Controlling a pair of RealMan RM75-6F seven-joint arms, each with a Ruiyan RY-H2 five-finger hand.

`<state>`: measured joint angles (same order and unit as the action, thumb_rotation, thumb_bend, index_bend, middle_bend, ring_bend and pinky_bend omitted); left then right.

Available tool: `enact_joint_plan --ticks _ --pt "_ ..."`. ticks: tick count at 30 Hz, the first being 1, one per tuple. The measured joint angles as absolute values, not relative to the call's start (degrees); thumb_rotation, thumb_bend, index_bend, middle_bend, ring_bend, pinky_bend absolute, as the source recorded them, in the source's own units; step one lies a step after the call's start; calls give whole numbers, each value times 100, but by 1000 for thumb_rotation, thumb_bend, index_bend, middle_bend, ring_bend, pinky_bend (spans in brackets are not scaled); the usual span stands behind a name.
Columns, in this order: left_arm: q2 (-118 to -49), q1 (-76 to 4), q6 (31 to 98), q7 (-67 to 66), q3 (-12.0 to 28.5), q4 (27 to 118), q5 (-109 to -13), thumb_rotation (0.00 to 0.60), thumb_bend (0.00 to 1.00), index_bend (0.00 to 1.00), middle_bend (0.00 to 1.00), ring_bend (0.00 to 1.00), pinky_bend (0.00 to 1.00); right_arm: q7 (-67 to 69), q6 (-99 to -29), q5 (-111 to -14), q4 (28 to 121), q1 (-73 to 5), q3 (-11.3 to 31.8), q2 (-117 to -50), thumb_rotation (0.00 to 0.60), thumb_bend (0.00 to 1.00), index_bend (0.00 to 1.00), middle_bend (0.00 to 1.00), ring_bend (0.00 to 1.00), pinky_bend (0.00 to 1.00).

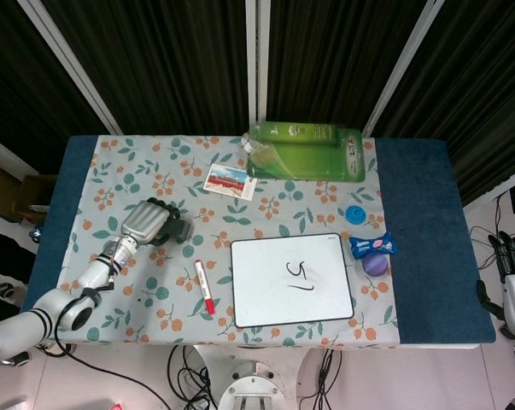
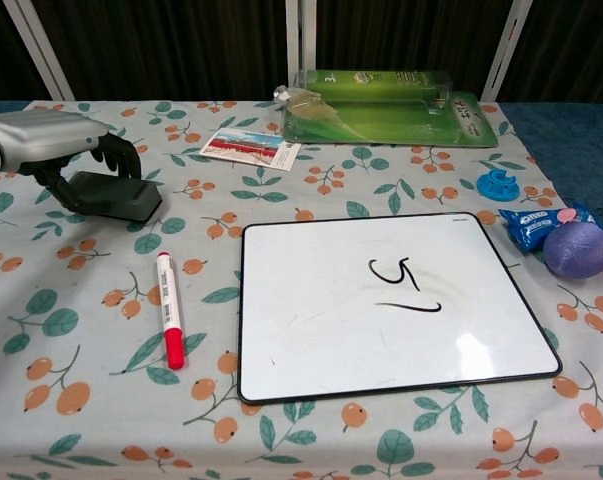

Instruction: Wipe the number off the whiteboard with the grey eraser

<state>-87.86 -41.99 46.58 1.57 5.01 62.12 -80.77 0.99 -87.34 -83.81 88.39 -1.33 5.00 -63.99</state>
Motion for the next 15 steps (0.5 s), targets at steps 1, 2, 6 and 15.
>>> enact_joint_plan --ticks 1,2,6,15 --pt "-8802 -4198 4683 176 500 6196 -8082 600 303 388 399 355 274 97 -8730 -8378 8837 -134 501 -6401 600 352 0 0 0 0" --pt "-8817 -4198 4705 191 497 6175 -8089 600 308 397 407 362 275 94 -8724 -8375 8835 -136 501 -6402 600 352 0 0 0 0" --pt "-8869 -4207 4717 284 482 6090 -8090 600 315 429 438 389 282 90 -8708 -8375 8830 -138 493 -6407 600 353 0 0 0 0" --pt "-8750 -4161 5135 453 533 6398 -8200 600 332 488 495 439 283 129 -8724 -8387 8801 -146 510 -6412 600 353 0 0 0 0"
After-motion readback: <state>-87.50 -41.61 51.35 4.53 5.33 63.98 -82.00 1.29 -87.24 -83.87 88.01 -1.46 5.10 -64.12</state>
